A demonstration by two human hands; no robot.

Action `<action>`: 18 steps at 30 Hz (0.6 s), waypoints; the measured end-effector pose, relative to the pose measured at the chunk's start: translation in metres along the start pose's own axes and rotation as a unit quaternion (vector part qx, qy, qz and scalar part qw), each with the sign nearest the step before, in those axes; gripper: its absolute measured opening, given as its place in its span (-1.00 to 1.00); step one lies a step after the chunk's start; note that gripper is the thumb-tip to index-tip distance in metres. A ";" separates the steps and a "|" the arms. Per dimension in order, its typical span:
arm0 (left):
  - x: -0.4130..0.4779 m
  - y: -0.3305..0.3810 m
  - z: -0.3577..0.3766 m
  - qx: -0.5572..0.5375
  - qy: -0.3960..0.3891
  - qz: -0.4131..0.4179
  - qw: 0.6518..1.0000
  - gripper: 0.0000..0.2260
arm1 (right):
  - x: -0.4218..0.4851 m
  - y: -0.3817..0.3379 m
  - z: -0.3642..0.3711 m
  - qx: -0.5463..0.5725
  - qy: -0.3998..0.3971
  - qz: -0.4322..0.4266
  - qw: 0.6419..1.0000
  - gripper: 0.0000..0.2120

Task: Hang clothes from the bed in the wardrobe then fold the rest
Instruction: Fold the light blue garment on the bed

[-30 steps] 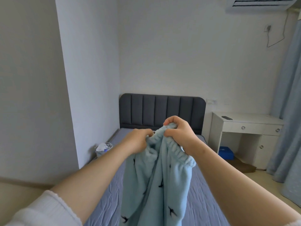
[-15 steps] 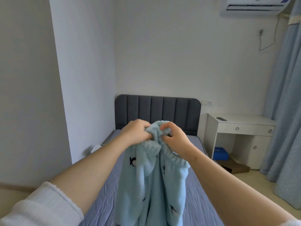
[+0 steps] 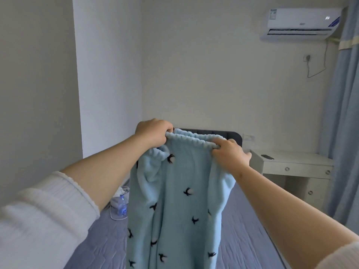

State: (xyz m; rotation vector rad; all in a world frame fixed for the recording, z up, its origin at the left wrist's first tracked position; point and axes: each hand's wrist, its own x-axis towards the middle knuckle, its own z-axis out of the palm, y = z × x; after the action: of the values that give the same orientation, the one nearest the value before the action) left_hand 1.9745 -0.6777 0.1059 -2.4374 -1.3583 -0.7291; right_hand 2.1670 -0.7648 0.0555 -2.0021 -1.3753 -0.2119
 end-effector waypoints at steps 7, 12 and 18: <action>0.019 -0.001 -0.034 0.059 -0.062 -0.025 0.996 -0.78 | 0.031 -0.023 -0.045 -0.066 0.078 -0.045 0.994 -0.51; 0.012 -0.011 -0.042 0.153 -0.005 0.048 0.987 -0.69 | 0.041 -0.028 -0.068 -0.112 0.140 -0.056 0.982 -0.50; 0.007 -0.023 -0.033 0.289 -0.082 0.018 0.954 -0.73 | 0.036 -0.018 -0.069 -0.124 0.124 -0.077 0.981 -0.47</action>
State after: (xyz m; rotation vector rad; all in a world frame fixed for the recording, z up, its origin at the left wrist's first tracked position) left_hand 1.9479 -0.6752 0.1369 -2.0676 -1.3429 -0.0876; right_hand 2.1826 -0.7763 0.1329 -1.9846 -1.3954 -0.7107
